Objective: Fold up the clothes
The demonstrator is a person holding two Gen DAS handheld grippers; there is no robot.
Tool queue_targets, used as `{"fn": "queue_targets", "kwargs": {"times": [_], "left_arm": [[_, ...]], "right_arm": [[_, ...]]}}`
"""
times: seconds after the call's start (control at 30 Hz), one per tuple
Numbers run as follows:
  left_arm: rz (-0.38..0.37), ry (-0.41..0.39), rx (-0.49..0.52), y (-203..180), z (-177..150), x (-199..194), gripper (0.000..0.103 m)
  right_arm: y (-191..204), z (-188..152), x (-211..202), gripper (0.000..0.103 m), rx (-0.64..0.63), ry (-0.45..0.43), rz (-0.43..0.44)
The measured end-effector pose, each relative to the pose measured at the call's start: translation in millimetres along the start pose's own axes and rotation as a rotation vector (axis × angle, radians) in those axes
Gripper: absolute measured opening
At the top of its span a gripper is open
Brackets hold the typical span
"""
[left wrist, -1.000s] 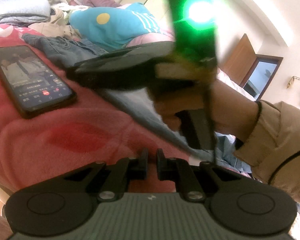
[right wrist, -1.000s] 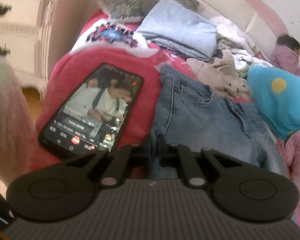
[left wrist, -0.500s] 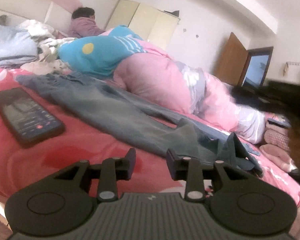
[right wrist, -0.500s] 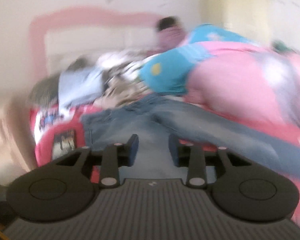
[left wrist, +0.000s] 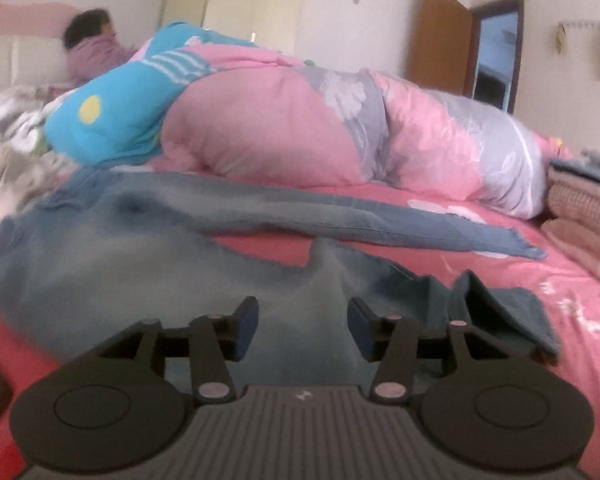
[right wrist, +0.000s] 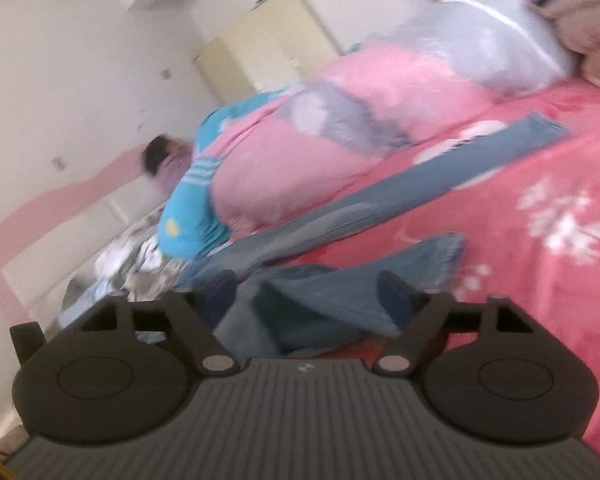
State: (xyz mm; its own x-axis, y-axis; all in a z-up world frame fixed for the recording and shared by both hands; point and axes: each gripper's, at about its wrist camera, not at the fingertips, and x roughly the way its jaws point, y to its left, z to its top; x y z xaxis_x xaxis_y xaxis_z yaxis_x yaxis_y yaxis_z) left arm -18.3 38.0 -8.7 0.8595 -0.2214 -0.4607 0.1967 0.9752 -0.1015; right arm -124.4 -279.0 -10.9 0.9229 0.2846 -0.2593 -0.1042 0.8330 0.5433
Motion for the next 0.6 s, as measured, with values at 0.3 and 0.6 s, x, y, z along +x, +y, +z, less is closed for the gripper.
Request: {"fn": "queue_targets", "kwargs": {"times": [0.3,0.6], "left_arm": [[0.011,0.066,-0.031,6.4,-7.7,46.5,0.055],[-0.032,0.093,-0.107,19.4,-12.0,57.5,0.062]], "right_arm": [[-27.1,-11.3,14.0,0.095,0.010,0.070,-0.156],[-17.2,-20.2,40.7,0.102,-0.018,0.165,-0.401]]}}
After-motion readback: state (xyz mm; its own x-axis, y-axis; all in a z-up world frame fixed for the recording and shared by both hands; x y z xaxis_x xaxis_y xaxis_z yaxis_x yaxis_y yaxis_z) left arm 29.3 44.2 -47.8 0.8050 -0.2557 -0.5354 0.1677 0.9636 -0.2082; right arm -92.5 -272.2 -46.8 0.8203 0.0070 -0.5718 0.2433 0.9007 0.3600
